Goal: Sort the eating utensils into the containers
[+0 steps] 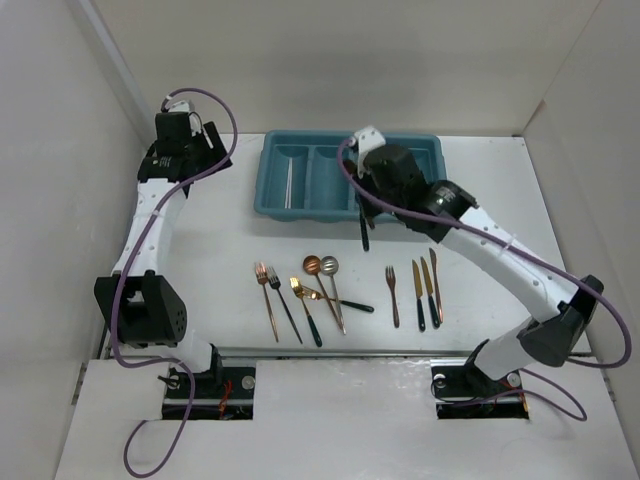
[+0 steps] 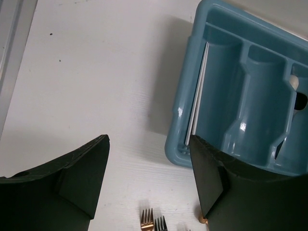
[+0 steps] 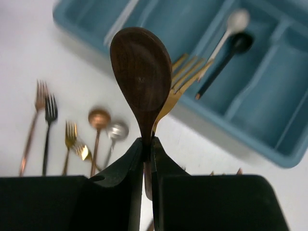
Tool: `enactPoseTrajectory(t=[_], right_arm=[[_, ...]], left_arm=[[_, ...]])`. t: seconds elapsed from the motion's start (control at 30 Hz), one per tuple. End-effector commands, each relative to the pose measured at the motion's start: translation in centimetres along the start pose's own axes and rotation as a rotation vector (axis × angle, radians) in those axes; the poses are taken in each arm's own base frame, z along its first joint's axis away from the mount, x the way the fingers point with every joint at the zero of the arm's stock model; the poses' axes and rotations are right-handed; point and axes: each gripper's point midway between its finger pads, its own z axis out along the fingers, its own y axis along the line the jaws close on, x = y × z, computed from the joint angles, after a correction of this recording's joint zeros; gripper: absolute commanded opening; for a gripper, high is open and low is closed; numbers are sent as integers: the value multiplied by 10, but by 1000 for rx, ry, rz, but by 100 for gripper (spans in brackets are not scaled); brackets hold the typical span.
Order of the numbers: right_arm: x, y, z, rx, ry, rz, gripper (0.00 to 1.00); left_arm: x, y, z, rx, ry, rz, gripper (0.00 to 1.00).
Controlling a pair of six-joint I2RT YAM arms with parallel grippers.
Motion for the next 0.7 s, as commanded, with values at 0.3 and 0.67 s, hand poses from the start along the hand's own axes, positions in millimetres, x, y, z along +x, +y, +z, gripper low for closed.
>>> enactPoseTrajectory(t=[0.3,0.67], right_arm=[[-93,-124,125,318,-153,173,0],[-73,-105,77,195,-166,218,0]], left_arm=[[46,-30,-15,114,79,29,63],[54,-37,-13,130,90,43,63]])
